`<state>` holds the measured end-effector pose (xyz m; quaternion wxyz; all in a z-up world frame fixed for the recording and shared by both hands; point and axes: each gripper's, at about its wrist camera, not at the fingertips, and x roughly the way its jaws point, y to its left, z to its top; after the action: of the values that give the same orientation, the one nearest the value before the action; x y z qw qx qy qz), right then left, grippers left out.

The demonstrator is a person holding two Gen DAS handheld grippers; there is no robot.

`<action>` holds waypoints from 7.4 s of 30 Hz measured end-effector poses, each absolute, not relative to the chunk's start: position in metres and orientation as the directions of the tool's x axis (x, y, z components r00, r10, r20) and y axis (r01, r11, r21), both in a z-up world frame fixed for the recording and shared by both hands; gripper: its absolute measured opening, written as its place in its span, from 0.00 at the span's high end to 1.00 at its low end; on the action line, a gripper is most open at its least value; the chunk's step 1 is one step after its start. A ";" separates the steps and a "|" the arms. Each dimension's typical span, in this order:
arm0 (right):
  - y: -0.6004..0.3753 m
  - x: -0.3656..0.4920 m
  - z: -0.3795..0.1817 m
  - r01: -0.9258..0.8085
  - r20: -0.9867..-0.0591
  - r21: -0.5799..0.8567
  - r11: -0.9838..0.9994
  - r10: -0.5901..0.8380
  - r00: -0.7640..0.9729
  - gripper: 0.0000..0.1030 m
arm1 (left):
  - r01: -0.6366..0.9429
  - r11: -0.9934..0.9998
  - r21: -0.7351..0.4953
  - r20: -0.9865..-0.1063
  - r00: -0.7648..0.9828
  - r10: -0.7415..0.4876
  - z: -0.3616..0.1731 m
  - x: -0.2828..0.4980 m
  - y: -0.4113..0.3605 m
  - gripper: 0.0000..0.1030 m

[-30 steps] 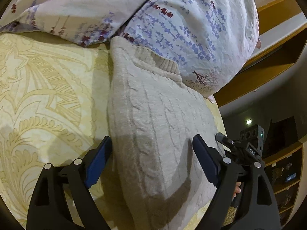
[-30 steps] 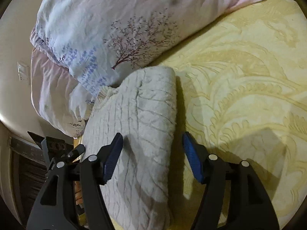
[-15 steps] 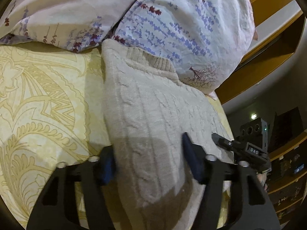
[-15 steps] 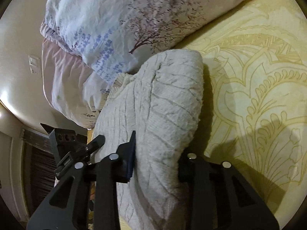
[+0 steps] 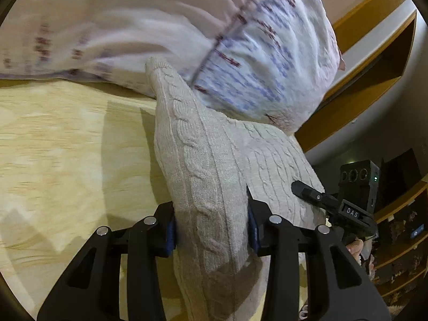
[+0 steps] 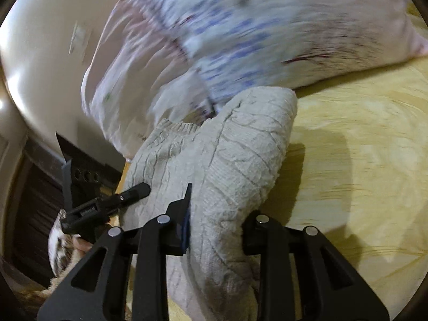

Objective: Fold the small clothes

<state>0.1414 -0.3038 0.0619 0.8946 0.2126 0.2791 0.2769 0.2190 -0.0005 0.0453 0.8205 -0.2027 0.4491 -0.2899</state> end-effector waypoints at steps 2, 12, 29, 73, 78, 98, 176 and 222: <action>-0.287 0.142 0.057 -0.372 -0.393 0.516 0.771 0.600 0.697 0.75 | 0.279 0.764 -0.582 -0.633 0.434 -0.641 0.043 0.219 0.015 0.59; -0.283 0.138 0.044 -0.226 -0.454 0.467 0.855 0.451 0.768 0.56 | 0.199 0.804 -0.561 -0.659 0.480 -0.579 0.020 0.221 0.040 0.37; -0.266 0.128 0.038 -0.289 -0.490 0.321 0.902 0.419 0.764 0.83 | 0.446 0.852 -0.273 -0.648 0.569 -0.506 0.041 0.163 -0.028 0.29; -0.207 0.032 -0.019 0.021 -0.546 0.031 0.999 -0.001 0.838 0.02 | 0.145 0.989 -0.007 -0.818 0.568 -0.089 -0.002 0.063 -0.014 0.01; -0.207 0.035 -0.022 0.027 -0.553 0.028 0.999 -0.006 0.833 0.02 | 0.127 0.992 0.019 -0.812 0.581 -0.058 -0.003 0.064 -0.016 0.01; -0.203 0.038 -0.025 0.030 -0.557 -0.002 1.000 -0.026 0.830 0.02 | 0.115 0.993 0.025 -0.808 0.587 -0.048 -0.004 0.068 -0.014 0.01; -0.204 0.038 -0.024 0.028 -0.557 -0.002 1.000 -0.025 0.830 0.02 | 0.114 0.993 0.026 -0.807 0.588 -0.047 -0.004 0.068 -0.013 0.01; -0.204 0.038 -0.025 0.027 -0.557 -0.003 1.000 -0.024 0.830 0.02 | 0.113 0.993 0.026 -0.808 0.588 -0.046 -0.003 0.068 -0.013 0.01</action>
<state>0.0377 -0.2043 -0.0246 0.9567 0.0025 0.2908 -0.0133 0.0678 -0.0128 -0.0030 0.8903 0.0372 0.4517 -0.0447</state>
